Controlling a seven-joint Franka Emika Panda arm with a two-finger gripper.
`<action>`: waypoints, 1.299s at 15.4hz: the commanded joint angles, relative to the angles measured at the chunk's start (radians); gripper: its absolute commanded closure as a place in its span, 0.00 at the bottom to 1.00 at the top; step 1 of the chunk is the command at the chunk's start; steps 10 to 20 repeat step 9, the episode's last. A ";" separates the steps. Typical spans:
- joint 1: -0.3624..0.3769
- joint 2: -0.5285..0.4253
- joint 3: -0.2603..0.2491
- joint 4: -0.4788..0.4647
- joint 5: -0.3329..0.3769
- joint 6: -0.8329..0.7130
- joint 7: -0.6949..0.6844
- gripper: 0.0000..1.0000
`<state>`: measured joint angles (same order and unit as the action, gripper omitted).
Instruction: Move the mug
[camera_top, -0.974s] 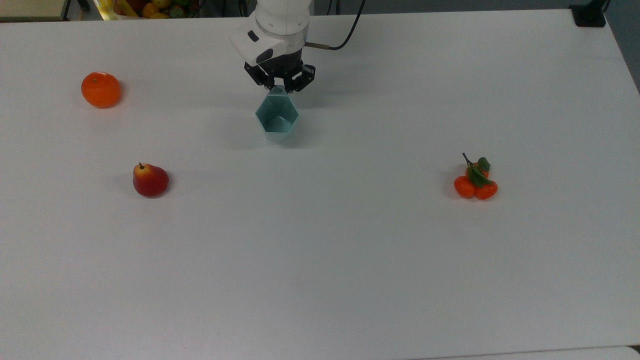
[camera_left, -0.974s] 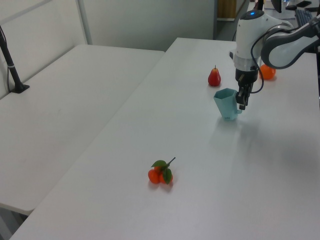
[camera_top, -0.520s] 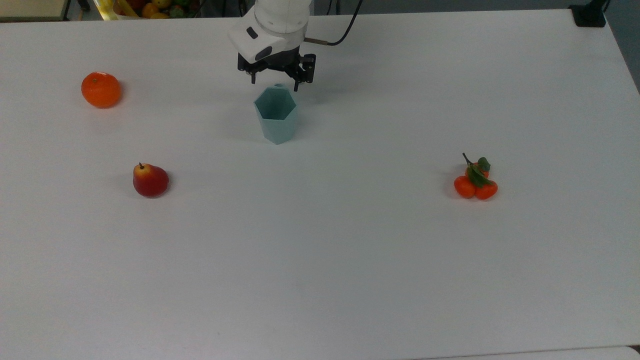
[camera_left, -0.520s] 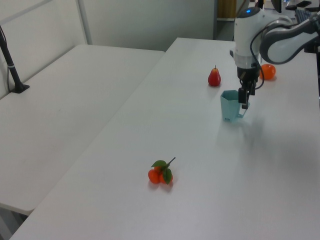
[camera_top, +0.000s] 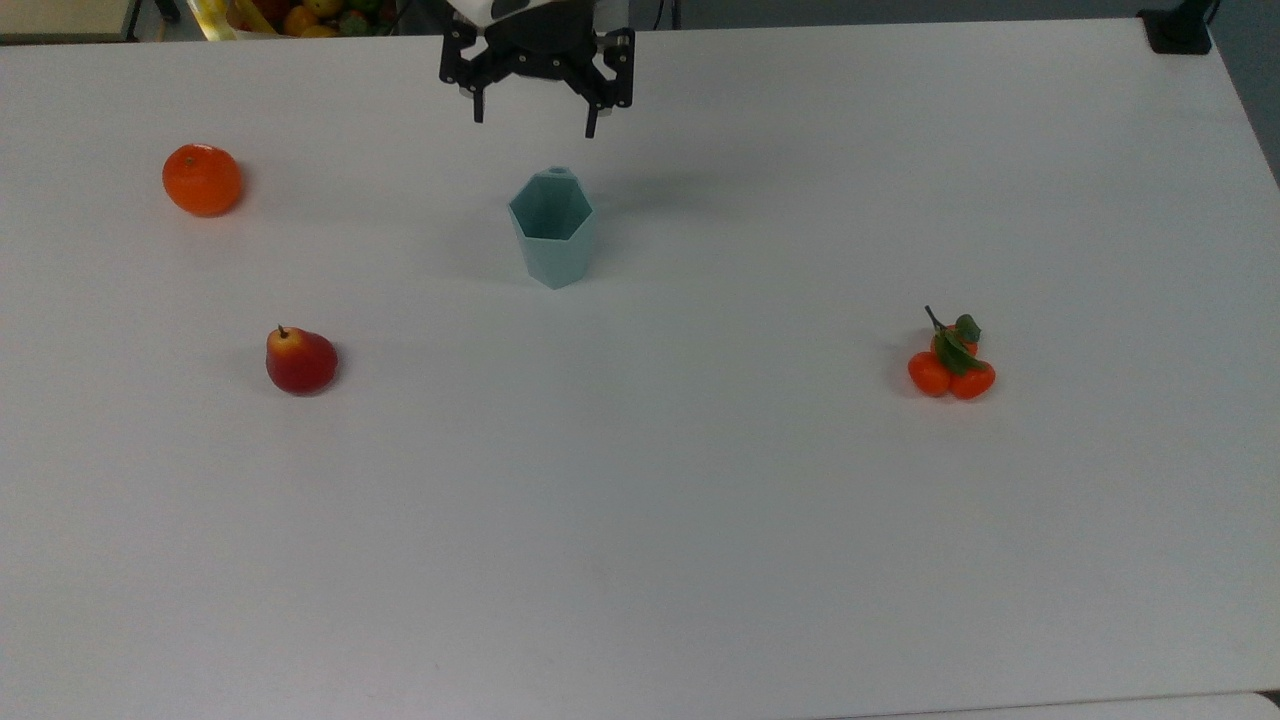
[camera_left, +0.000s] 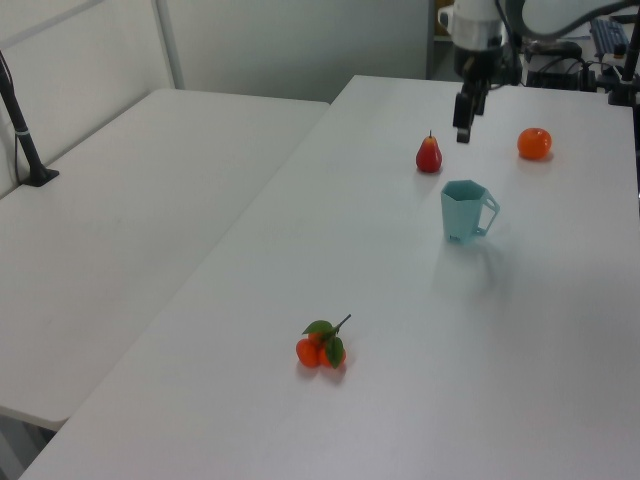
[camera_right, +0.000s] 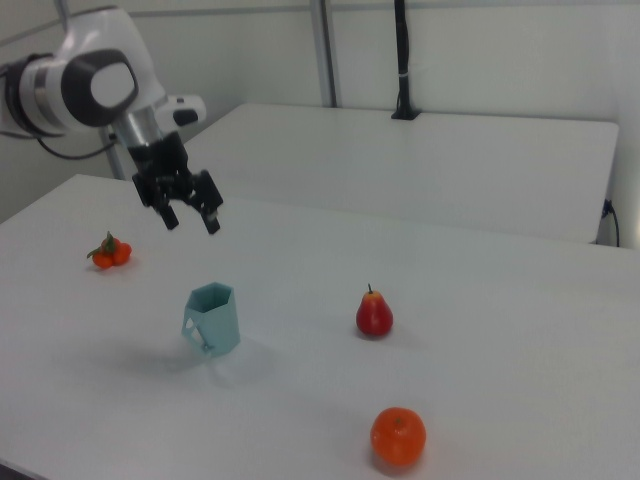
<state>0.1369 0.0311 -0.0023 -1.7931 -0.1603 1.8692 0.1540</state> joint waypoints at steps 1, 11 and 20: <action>0.006 0.009 -0.016 0.122 0.050 -0.091 -0.063 0.00; -0.010 -0.027 -0.028 0.184 0.130 -0.283 -0.068 0.00; -0.010 -0.027 -0.028 0.184 0.130 -0.283 -0.068 0.00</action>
